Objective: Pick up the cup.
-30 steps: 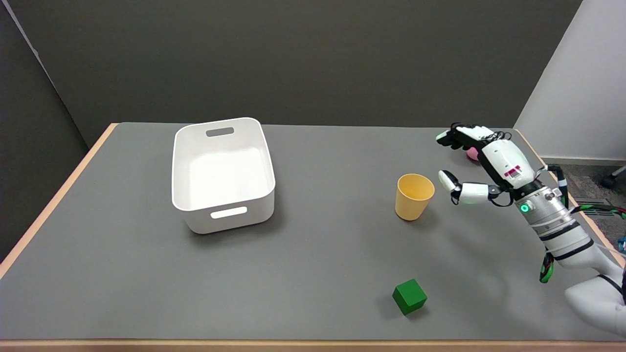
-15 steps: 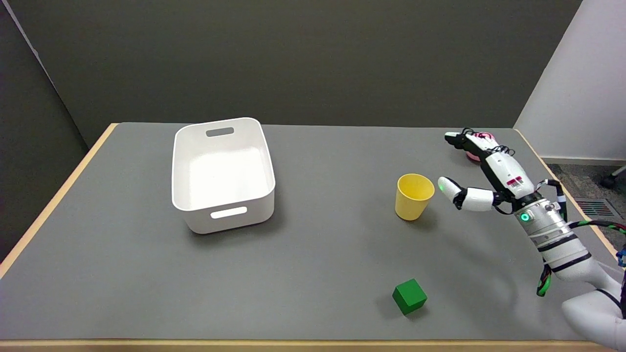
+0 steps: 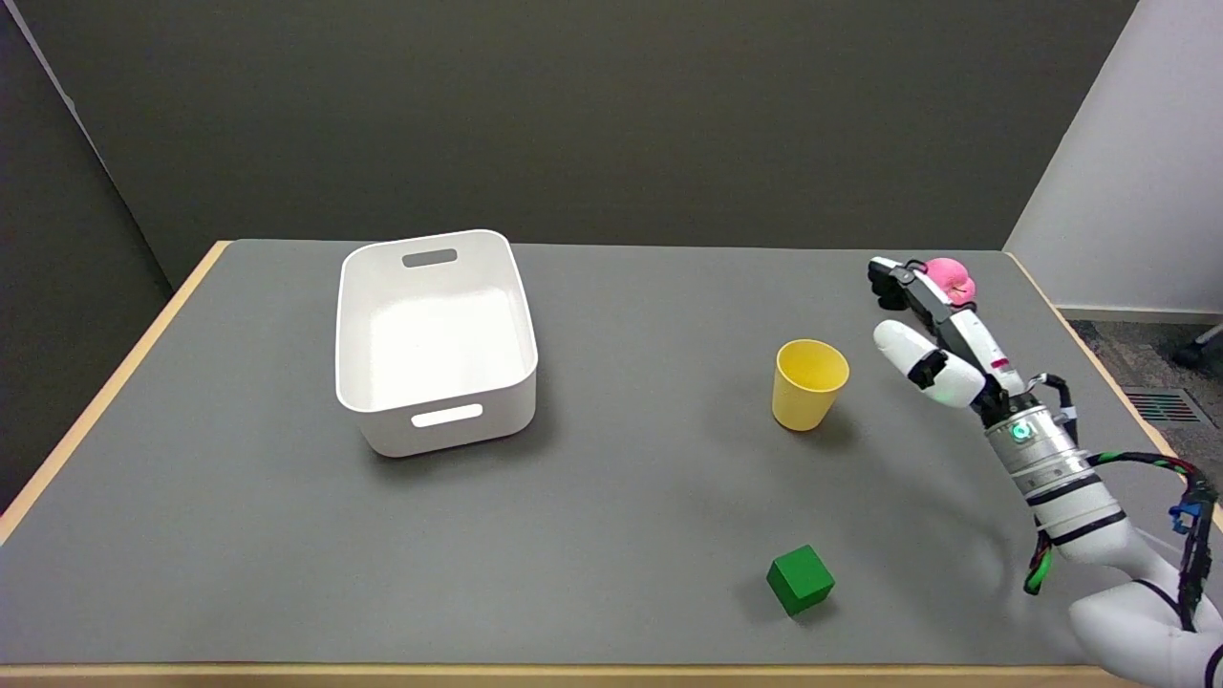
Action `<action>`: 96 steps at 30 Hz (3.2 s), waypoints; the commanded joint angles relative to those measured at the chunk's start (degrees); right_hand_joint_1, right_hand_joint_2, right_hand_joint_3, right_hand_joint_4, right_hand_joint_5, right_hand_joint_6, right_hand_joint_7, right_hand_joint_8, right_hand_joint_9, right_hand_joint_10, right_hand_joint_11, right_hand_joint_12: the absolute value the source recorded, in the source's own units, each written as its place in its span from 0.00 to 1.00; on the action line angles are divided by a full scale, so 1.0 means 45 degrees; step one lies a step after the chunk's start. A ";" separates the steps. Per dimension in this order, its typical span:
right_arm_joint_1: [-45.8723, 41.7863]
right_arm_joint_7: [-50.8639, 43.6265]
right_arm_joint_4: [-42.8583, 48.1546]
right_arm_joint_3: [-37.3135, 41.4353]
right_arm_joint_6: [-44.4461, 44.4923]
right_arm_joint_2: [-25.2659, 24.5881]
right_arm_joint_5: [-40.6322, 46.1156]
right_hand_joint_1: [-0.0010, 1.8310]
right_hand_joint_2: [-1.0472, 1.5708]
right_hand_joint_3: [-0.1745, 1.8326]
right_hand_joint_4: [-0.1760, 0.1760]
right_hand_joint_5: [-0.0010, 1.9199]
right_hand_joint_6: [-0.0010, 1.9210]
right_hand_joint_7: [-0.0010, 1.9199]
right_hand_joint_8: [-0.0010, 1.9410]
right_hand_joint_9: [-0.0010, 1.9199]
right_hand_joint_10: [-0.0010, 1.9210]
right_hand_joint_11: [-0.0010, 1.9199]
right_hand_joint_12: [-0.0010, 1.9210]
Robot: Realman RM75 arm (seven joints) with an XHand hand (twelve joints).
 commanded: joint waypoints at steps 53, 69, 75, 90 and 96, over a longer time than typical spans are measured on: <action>0.4585 0.4145 -0.4598 -0.4533 -0.0697 -0.1259 -0.1134 0.18 0.62 0.52 0.09 0.05 0.20 0.05 0.15 0.02 0.28 0.00 0.46; 0.4691 0.5655 -0.5110 -0.4374 -0.0364 -0.0708 -0.2891 0.41 0.61 0.52 0.14 0.00 0.02 0.00 0.00 0.00 0.00 0.00 0.14; 0.4727 0.5655 -0.5236 -0.4372 -0.0311 -0.0689 -0.2927 0.47 0.61 0.49 0.17 0.00 0.00 0.00 0.00 0.00 0.00 0.00 0.09; 0.4642 0.5868 -0.5263 -0.3457 -0.0148 -0.0594 -0.2927 0.37 0.60 0.51 0.16 0.00 0.00 0.00 0.00 0.00 0.00 0.00 0.09; 0.4709 0.5869 -0.5146 -0.3113 0.0052 -0.0368 -0.2927 0.31 0.60 0.51 0.15 0.00 0.00 0.00 0.00 0.00 0.00 0.00 0.09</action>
